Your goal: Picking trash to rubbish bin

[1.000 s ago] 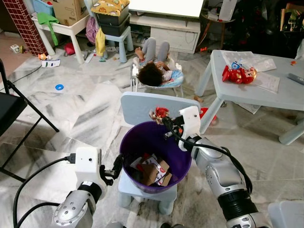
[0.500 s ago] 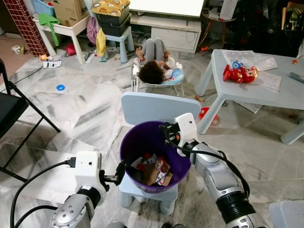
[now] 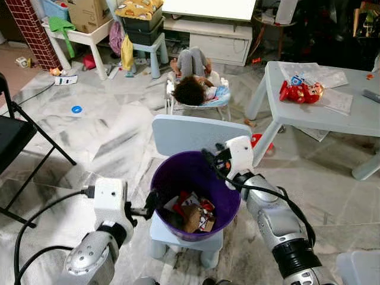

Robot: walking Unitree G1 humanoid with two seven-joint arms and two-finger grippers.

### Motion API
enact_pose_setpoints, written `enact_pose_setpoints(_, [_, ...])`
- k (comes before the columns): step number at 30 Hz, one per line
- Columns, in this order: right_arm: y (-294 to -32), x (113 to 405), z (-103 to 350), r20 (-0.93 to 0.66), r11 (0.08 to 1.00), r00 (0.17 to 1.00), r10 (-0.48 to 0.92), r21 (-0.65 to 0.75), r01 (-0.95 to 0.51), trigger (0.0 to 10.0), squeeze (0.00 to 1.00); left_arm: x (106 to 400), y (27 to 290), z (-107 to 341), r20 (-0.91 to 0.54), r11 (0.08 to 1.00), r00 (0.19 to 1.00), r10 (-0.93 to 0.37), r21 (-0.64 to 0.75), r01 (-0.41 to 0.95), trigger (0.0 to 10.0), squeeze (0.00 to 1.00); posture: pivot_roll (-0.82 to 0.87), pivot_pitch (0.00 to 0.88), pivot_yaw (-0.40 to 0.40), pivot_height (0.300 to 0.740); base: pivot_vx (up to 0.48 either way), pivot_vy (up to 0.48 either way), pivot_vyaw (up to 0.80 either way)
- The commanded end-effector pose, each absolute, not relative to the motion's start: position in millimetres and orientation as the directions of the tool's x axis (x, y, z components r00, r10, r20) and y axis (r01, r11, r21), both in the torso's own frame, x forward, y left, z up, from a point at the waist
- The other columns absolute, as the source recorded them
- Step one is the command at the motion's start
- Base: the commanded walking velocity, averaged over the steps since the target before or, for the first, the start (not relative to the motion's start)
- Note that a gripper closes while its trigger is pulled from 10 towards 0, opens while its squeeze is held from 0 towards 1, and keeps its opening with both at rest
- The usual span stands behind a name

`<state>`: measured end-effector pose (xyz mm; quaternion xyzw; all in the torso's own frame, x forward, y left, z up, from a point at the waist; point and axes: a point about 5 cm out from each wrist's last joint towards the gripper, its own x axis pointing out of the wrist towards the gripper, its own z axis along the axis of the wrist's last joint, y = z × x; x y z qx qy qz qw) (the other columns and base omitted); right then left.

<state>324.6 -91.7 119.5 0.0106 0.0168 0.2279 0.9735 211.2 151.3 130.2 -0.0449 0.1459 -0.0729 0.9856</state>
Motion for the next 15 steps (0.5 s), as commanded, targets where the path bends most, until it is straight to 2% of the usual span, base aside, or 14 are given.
enact_pose_setpoints(1, [-101, 328, 139, 0.061, 0.917, 0.917, 0.395, 0.023, -0.397, 10.0, 1.0, 218, 154, 134, -0.245, 0.99, 0.961, -0.129, -0.094, 0.109, 10.0, 1.0, 0.18, 0.126, -0.058, 0.74, 0.0, 0.0, 0.0])
enact_pose_setpoints(2, [-101, 328, 139, 0.061, 0.917, 0.917, 0.395, 0.023, -0.397, 10.0, 1.0, 218, 154, 134, -0.245, 0.99, 0.961, -0.129, -0.094, 0.109, 10.0, 1.0, 0.18, 0.126, -0.058, 0.74, 0.0, 0.0, 0.0])
enact_pose_setpoints(3, [-105, 329, 147, 0.093, 0.927, 0.925, 0.368, 0.038, -0.373, 10.0, 1.0, 224, 154, 138, -0.206, 0.991, 0.97, -0.126, -0.08, 0.111, 10.0, 0.32, 0.17, 0.124, -0.057, 0.74, 0.0, 0.0, 0.0])
enact_pose_setpoints(4, [-108, 330, 151, 0.11, 0.93, 0.927, 0.358, 0.043, -0.365, 10.0, 0.49, 227, 155, 140, -0.187, 0.992, 0.975, -0.121, -0.07, 0.11, 10.0, 0.0, 0.17, 0.123, -0.056, 0.74, 0.0, 0.0, 0.0])
enact_pose_setpoints(6, [-110, 329, 156, 0.131, 0.934, 0.928, 0.349, 0.036, -0.356, 10.0, 0.49, 230, 155, 140, -0.172, 0.992, 0.979, -0.113, -0.071, 0.102, 10.0, 0.0, 0.16, 0.12, -0.056, 0.74, 0.0, 0.0, 0.0])
enact_pose_setpoints(7, [-112, 329, 157, 0.133, 0.936, 0.93, 0.343, 0.031, -0.35, 10.0, 0.0, 232, 156, 140, -0.165, 0.993, 0.98, -0.109, -0.071, 0.098, 10.0, 0.0, 0.16, 0.118, -0.055, 0.74, 0.0, 0.0, 0.0])
enact_pose_setpoints(15, [-123, 327, 170, 0.178, 0.949, 0.943, 0.28, 0.099, -0.3, 10.0, 0.0, 246, 165, 151, -0.02, 0.998, 0.998, -0.059, -0.031, 0.058, 10.0, 0.0, 0.13, 0.1, -0.046, 0.74, 0.0, 0.0, 0.0])
